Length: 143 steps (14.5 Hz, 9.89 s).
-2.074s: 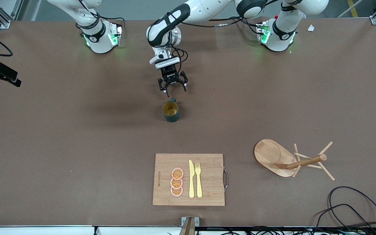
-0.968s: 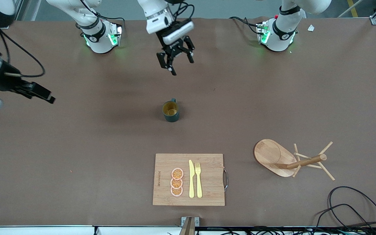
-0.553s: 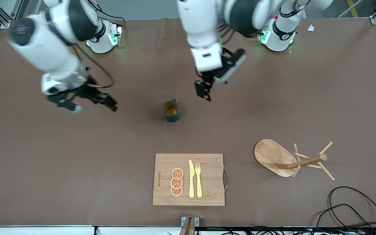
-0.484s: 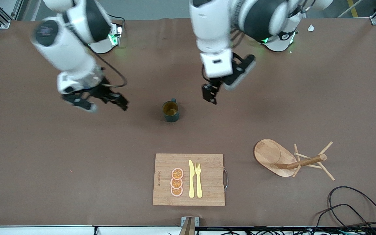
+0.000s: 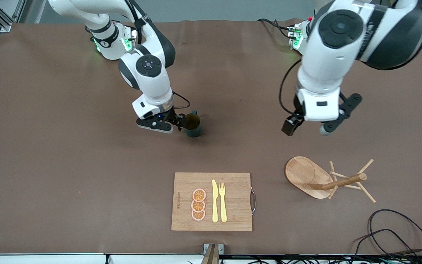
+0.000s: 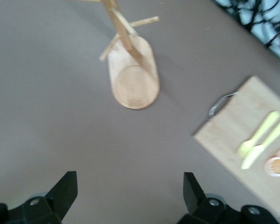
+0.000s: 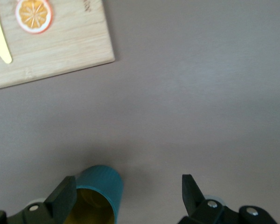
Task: Transfer cup from left to right arm and place
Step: 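Lower the right gripper onto the mug while the left gripper withdraws, then close the right gripper on the teal mug rim, then carry the teal mug with the right gripper away from the stand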
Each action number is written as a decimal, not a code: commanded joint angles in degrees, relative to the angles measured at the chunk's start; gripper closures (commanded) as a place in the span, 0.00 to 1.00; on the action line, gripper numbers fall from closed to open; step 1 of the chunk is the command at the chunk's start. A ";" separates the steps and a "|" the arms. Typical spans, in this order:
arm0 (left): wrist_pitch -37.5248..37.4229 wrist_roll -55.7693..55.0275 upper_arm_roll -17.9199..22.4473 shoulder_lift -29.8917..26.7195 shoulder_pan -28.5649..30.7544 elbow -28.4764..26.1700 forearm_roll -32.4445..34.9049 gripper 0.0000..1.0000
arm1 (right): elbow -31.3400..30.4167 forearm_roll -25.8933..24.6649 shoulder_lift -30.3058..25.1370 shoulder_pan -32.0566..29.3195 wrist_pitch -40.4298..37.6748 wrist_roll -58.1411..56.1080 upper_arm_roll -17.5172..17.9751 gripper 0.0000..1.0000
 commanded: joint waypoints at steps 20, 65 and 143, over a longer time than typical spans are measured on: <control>-8.32 54.39 10.43 -13.97 14.22 -3.87 -11.09 0.00 | -3.32 -6.13 4.06 3.66 3.38 -2.45 0.06 0.00; -5.43 59.40 11.84 -20.23 9.91 -12.15 -13.64 0.00 | -3.51 2.04 5.11 2.70 3.73 -3.77 1.64 0.40; -4.55 58.25 11.22 -19.00 9.47 -11.10 -13.91 0.00 | -7.46 10.57 -0.35 -49.86 0.47 -158.81 2.26 1.00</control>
